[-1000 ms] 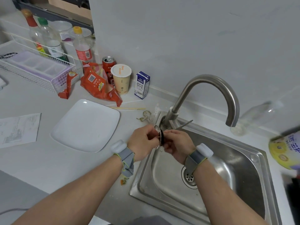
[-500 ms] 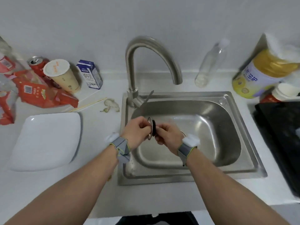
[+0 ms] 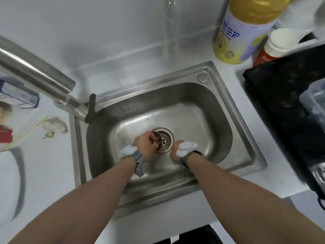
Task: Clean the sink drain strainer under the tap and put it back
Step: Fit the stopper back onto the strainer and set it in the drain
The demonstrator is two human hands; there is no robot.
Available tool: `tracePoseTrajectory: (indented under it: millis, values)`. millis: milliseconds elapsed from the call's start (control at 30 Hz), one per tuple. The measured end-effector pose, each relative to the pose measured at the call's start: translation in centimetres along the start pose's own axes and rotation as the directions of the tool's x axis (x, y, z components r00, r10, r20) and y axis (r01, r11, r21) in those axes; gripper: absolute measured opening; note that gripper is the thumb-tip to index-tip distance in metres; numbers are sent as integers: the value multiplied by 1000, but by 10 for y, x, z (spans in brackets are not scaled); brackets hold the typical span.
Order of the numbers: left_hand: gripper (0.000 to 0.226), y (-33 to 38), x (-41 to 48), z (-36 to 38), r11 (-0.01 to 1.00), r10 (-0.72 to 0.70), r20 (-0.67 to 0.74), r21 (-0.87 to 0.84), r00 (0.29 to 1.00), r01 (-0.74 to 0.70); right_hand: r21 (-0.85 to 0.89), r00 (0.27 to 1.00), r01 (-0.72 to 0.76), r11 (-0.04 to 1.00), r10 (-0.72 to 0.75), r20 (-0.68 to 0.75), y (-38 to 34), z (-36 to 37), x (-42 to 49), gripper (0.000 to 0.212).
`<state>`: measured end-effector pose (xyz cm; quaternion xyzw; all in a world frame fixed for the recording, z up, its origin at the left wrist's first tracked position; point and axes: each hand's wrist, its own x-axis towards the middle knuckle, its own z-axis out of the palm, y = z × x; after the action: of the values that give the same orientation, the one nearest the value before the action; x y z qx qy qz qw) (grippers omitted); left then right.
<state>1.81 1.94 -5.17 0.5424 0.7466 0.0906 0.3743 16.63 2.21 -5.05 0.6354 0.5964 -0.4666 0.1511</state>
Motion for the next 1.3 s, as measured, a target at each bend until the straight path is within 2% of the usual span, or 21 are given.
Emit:
tracePoseTrajectory:
  millis: [100, 167, 233, 333, 467, 533, 633, 833, 900, 1000, 1100, 1300]
  values:
    - [18, 1, 23, 21, 960, 20, 92, 277, 996, -45, -67, 999, -14, 998, 16, 33, 14, 1, 21, 49]
    - [10, -3, 36, 33, 925, 13, 147, 374, 989, -68, -116, 989, -56, 992, 71, 131, 24, 4, 35, 64]
    - [12, -8, 48, 44, 901, -11, 166, 429, 986, -63, -82, 984, -88, 993, 100, 149, 30, 10, 45, 71]
    - [15, -16, 61, 57, 885, -13, 179, 460, 984, -72, -31, 989, -63, 998, 66, 132, 26, 19, 50, 71]
    - [7, -15, 72, 63, 860, -18, 185, 504, 983, -79, -97, 996, -88, 991, 90, 10, 18, 27, 58, 63]
    - [9, -14, 73, 62, 851, -2, 199, 515, 980, -102, -180, 995, -58, 982, 72, 70, 15, 27, 59, 65]
    - [17, -19, 70, 63, 835, 44, 256, 522, 966, -176, -167, 989, -87, 982, 105, 106, 14, 24, 63, 72]
    - [23, -25, 69, 72, 817, 61, 258, 542, 964, -197, -243, 992, -30, 970, 59, 115, 15, 27, 67, 61]
    - [22, -26, 69, 75, 823, 60, 261, 534, 964, -196, -187, 996, -25, 982, 42, 84, 15, 31, 66, 61]
    - [22, -25, 70, 77, 818, 76, 279, 531, 957, -220, -128, 999, -31, 991, 27, -38, 19, 38, 62, 63]
    - [17, -23, 76, 76, 800, 48, 327, 553, 944, -232, -227, 999, 41, 973, -35, 30, 23, 49, 64, 58]
    - [10, -21, 86, 77, 778, -53, 376, 596, 925, -198, -442, 995, 103, 891, -91, 48, 35, 54, 69, 62]
